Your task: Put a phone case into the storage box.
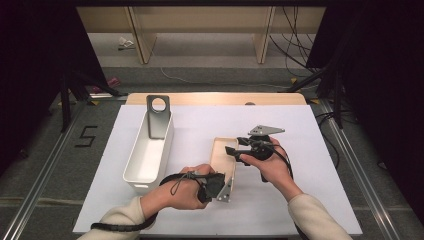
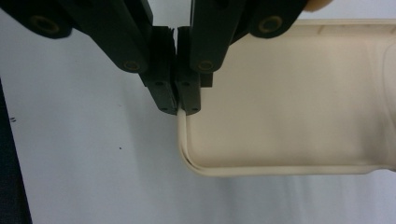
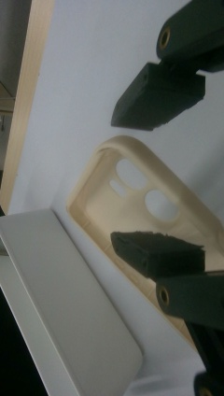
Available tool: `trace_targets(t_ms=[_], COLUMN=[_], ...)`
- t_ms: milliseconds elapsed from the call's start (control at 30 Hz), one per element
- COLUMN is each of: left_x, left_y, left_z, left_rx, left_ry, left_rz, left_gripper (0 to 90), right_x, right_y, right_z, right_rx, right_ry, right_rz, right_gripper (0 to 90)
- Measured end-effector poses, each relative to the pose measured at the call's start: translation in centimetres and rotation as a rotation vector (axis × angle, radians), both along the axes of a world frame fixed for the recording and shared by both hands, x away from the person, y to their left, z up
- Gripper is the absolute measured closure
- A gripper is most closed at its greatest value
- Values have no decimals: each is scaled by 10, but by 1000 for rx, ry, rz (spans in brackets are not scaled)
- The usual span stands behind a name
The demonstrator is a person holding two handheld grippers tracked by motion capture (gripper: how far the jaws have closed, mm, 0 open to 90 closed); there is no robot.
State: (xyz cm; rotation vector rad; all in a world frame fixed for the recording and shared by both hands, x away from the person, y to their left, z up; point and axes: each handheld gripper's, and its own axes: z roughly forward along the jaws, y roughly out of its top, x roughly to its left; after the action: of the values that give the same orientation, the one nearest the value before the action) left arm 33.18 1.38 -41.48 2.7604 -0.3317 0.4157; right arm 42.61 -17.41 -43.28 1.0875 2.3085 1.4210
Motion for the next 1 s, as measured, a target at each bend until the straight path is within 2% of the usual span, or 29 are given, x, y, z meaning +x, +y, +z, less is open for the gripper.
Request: trace_targets(t_ms=[133,300,467,533,567,733,867,1000], left_x=[0,0,1,1,2,5,8,11], left_y=[-1,-1,-2,-2,-2,-3,-3,-1], left_z=[0,-2,-5,-8,-8,-14,-16,-16], left_rx=[4,-4,-12,-22,-13,-12,-4,-22], left_ry=[-4,1,5,18,7,12,-4,-4], left_rz=[-13,-6,-7,5,-4,3,9,39], left_gripper=[876,876,875,874,874,873,869,865], right_x=[1,2,2,1,1,-1,-4,-7], right_y=[2,0,-3,-3,-4,-6,-7,-9], right_z=[1,2,5,6,7,11,16,21], right_rx=[13,38,70,81,90,120,168,220], right_ry=[18,33,51,58,61,82,102,119], right_rz=[-4,-14,-24,-28,-30,-43,-59,-72], right_gripper=[520,617,659,682,696,744,782,804])
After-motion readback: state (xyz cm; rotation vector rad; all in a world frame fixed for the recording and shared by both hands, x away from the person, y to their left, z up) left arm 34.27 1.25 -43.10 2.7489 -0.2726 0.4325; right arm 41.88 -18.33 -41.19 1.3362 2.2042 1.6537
